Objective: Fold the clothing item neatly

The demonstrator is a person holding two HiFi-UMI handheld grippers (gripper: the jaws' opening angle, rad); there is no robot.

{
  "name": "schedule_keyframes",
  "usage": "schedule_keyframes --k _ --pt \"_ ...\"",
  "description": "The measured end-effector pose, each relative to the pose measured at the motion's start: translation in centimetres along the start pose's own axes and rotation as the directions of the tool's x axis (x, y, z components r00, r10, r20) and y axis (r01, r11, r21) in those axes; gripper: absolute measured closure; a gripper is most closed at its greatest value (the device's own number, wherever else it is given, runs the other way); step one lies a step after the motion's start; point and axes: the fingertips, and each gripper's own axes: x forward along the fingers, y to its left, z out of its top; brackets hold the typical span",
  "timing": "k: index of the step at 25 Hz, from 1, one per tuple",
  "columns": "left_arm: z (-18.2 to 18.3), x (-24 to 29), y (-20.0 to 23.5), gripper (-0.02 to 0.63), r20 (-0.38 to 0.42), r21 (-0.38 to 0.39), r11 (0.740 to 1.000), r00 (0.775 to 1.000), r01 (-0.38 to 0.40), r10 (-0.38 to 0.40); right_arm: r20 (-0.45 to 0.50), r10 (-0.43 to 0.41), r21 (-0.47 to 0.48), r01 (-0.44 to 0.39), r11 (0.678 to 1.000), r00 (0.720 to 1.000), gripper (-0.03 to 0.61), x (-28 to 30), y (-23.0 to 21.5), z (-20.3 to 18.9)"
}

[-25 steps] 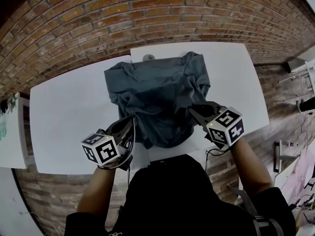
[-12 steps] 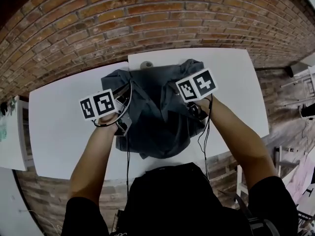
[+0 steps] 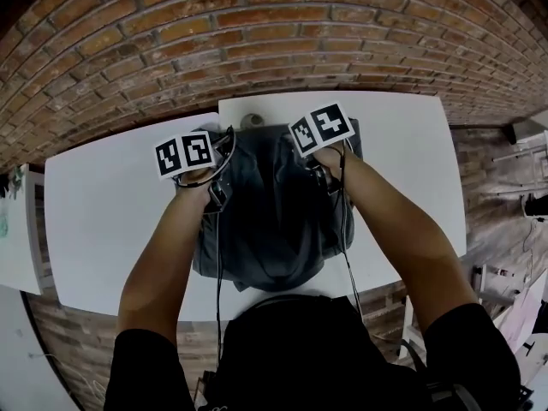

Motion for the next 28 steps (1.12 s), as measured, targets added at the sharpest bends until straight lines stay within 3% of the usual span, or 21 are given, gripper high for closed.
schedule_keyframes --k 3,4,6,12,16,19,21,25,28 --pt "-1.4 1.4 0.7 0.612 -0.069 0.046 0.999 0.998 -0.003 0.007 -0.034 0.069 -0.030 -0.070 0.997 0.997 0.546 1.0 0.3 -0.7" --pt "-1.9 1.6 0.6 0.597 -0.086 0.074 0.997 0.996 0.013 -0.007 -0.038 0.102 -0.043 -0.104 0.994 0.994 0.472 1.1 0.6 -1.0" --pt "-2.3 1.2 0.1 0.472 -0.096 0.113 0.992 0.994 0.061 -0.050 -0.017 0.150 -0.067 -0.151 0.986 0.988 0.380 0.5 1.2 -1.1" --pt "-0.6 -5.4 0.2 0.415 0.012 0.190 0.977 0.995 0.097 -0.101 0.176 0.148 -0.088 -0.134 0.987 0.973 0.373 -7.0 1.1 -3.2" --pt "-2.2 -12.1 1.7 0.411 0.064 0.255 0.965 0.995 0.056 -0.075 0.201 0.138 -0.063 -0.128 0.990 0.970 0.373 -11.3 2.4 -10.4" --pt "-6.4 -16.6 2.8 0.405 0.037 0.283 0.959 0.998 0.033 -0.045 0.182 0.131 0.051 -0.142 0.989 0.975 0.374 -12.8 3.8 -16.9" --pt "-10.4 -18.6 3.6 0.400 0.007 0.231 0.972 0.999 0.041 -0.044 0.179 0.132 0.168 -0.162 0.972 0.975 0.374 -13.4 4.9 -20.9" --pt "-18.0 -19.8 4.3 0.399 -0.045 0.054 0.995 0.996 0.078 -0.076 0.153 0.119 0.340 -0.165 0.926 0.981 0.374 -12.3 7.0 -27.3" --pt "-21.9 -18.8 3.2 0.399 -0.065 -0.078 0.989 0.989 0.125 -0.131 0.201 0.165 0.513 -0.247 0.822 0.966 0.374 -10.8 8.9 -29.2"
